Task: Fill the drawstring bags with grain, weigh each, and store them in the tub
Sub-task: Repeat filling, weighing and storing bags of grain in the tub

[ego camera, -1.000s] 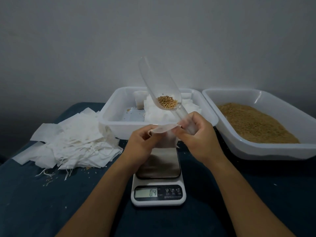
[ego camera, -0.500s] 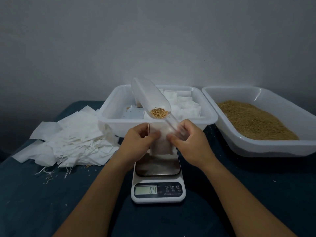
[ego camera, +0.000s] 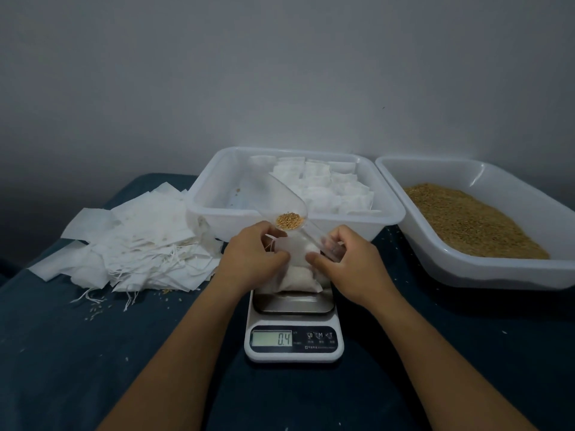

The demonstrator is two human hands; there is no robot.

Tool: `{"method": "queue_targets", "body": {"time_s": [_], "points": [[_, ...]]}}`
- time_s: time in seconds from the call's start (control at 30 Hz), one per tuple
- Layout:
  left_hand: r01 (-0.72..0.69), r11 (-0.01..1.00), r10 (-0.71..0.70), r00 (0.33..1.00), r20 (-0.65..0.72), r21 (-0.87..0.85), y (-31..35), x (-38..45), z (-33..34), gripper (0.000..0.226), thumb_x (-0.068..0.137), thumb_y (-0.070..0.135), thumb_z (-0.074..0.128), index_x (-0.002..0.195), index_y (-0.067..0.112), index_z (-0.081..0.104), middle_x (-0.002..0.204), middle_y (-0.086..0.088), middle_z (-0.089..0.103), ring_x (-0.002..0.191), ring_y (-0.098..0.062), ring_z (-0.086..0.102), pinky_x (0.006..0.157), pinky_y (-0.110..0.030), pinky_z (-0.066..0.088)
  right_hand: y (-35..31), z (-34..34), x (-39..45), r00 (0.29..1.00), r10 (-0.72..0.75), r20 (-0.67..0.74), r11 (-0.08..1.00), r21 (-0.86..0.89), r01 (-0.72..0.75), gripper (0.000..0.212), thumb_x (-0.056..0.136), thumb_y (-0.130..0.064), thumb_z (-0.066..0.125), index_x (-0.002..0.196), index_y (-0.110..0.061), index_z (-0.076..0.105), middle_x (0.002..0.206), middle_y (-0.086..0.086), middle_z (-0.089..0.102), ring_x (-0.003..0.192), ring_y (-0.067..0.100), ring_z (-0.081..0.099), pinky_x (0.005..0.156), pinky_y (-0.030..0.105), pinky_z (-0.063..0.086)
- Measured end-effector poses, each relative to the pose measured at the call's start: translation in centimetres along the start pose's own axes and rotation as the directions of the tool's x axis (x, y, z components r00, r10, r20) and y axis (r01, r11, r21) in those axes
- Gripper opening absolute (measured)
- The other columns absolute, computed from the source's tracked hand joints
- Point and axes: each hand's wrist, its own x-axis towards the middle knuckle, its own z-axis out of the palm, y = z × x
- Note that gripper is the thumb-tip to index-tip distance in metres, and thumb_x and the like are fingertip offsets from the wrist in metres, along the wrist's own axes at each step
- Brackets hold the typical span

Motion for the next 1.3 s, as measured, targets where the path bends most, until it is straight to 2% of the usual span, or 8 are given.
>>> {"method": "queue_targets", "body": {"time_s": [0.13,0.23,0.4,0.6,0.9,1.03,1.2,1.3], "points": [[0.06,0.996,-0.06,0.998,-0.006,-0.064,-0.9,0.6,-0.2,0.03,0.083,0.029,0.077,0.111,0.036,0.068,0.097,0.013,0.067,0.091,-0.006,0.066,0.079,-0.029,0.053,0.1,-0.7,0.1,0.997,0.005,-0.081,1.0,0.014,-0.003,0.035,0.085,-0.045,0.084,0.083,-0.028,0.054,0.088,-0.015,0.066,0.081,-0.01,0.063,0.062,0.005,0.045],[0.153,0.965,-0.177,0.979,-0.101,-0.214,-1.6,1.2,-0.4,0.023,0.084,0.023,0.071,0.104,0.034,0.067,0.089,0.007,0.071,0.08,-0.013,0.069,0.068,-0.028,0.052,0.4,-1.1,0.1,0.986,-0.002,-0.167,1.0,0.028,0.007,0.037,0.086,-0.048,0.081,0.078,-0.027,0.051,0.073,-0.013,0.063,0.066,-0.005,0.057,0.056,0.008,0.043],[0.258,0.82,-0.413,0.885,-0.216,-0.51,-2.0,2.0,-0.5,0.017,0.089,0.018,0.07,0.104,0.023,0.063,0.093,0.002,0.066,0.072,-0.012,0.06,0.05,-0.022,0.044,0.3,-1.7,0.1,0.966,0.009,-0.26,0.998,0.064,0.008,0.029,0.089,-0.052,0.076,0.087,-0.031,0.056,0.081,-0.012,0.068,0.072,-0.005,0.063,0.057,0.011,0.042],[0.296,0.665,-0.545,0.82,-0.174,-0.685,-2.3,2.5,-1.1,0.014,0.091,0.018,0.068,0.095,0.022,0.055,0.091,-0.002,0.059,0.074,-0.016,0.049,0.058,-0.029,0.037,0.7,-1.7,0.3,0.944,0.024,-0.33,0.992,0.128,0.019,0.028,0.09,-0.053,0.075,0.09,-0.032,0.057,0.082,-0.012,0.066,0.071,-0.003,0.062,0.065,0.024,0.047],[0.295,0.673,-0.547,0.816,-0.189,-0.678,-2.1,2.5,-1.2,0.014,0.09,0.016,0.067,0.094,0.02,0.054,0.086,-0.001,0.054,0.07,-0.016,0.045,0.056,-0.029,0.035,0.6,-1.7,0.3,0.939,0.019,-0.342,0.991,0.134,0.029,0.027,0.09,-0.054,0.072,0.089,-0.032,0.057,0.076,-0.013,0.062,0.067,0.0,0.059,0.064,0.026,0.048],[0.316,0.697,-0.535,0.826,-0.174,-0.644,-1.8,2.3,-1.3,0.013,0.091,0.019,0.068,0.093,0.023,0.055,0.089,0.0,0.056,0.071,-0.015,0.046,0.058,-0.029,0.036,0.4,-1.8,0.1,0.95,0.008,-0.312,0.993,0.112,0.028,0.026,0.094,-0.056,0.067,0.109,-0.035,0.063,0.085,-0.003,0.07,0.075,0.01,0.066,0.067,0.03,0.055],[0.221,0.859,-0.364,0.897,-0.249,-0.461,-1.6,2.0,-0.7,0.012,0.089,0.024,0.073,0.094,0.025,0.062,0.091,0.006,0.066,0.077,-0.007,0.059,0.062,-0.024,0.041,0.5,-1.7,0.2,0.98,0.06,-0.188,0.992,0.12,-0.038,0.017,0.094,-0.035,0.069,0.092,-0.026,0.054,0.085,0.006,0.069,0.074,0.028,0.067,0.067,0.045,0.059],[0.172,0.939,-0.245,0.943,-0.227,-0.297,-1.5,1.7,-0.2,0.013,0.087,0.031,0.074,0.094,0.027,0.065,0.085,0.009,0.072,0.077,-0.005,0.066,0.067,-0.025,0.048,0.6,-1.5,0.3,0.984,0.099,-0.15,0.994,0.058,-0.091,0.02,0.089,-0.028,0.069,0.087,-0.019,0.052,0.084,0.01,0.065,0.068,0.024,0.061,0.063,0.041,0.054]]}}
